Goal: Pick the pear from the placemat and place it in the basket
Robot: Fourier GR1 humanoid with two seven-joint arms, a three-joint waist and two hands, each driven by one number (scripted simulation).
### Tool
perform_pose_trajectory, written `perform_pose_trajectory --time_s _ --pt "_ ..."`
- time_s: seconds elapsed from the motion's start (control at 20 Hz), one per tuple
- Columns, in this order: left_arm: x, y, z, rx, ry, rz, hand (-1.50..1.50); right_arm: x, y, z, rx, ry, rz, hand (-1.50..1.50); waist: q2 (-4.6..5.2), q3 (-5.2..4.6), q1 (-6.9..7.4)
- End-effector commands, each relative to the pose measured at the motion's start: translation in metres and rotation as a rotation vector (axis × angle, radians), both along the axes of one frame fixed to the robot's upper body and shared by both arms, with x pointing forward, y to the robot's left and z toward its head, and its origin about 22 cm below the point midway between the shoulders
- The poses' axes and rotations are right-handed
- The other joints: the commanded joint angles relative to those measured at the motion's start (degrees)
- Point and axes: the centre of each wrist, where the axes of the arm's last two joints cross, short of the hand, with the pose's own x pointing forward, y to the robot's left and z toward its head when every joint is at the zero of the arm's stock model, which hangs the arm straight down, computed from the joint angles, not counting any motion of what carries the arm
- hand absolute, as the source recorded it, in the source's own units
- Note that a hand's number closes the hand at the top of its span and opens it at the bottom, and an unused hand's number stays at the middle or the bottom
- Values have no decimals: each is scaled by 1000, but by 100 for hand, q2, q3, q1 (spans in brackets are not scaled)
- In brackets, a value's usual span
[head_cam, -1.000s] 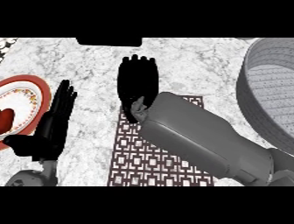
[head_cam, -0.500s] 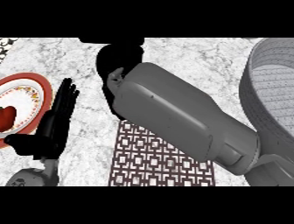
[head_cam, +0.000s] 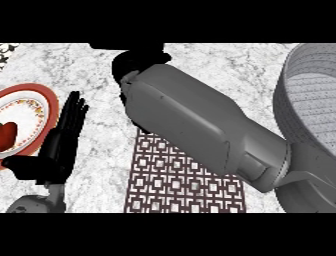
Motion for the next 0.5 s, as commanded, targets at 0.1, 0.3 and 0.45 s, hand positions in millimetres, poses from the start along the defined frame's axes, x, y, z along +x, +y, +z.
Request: perform_pose_trajectory --time_s 0.1,0.3,0.45 --pt "3 6 14 -12 -1 2 0 -5 8 -13 -188 39 -129 -150 -9 13 -73" --pt "8 14 12 -11 12 36 0 -11 8 -20 -171 47 -98 -150 -26 20 -253" --pt "0 9 8 -11 -5 34 0 -22 8 -34 -147 63 -84 -150 -25 20 -227"
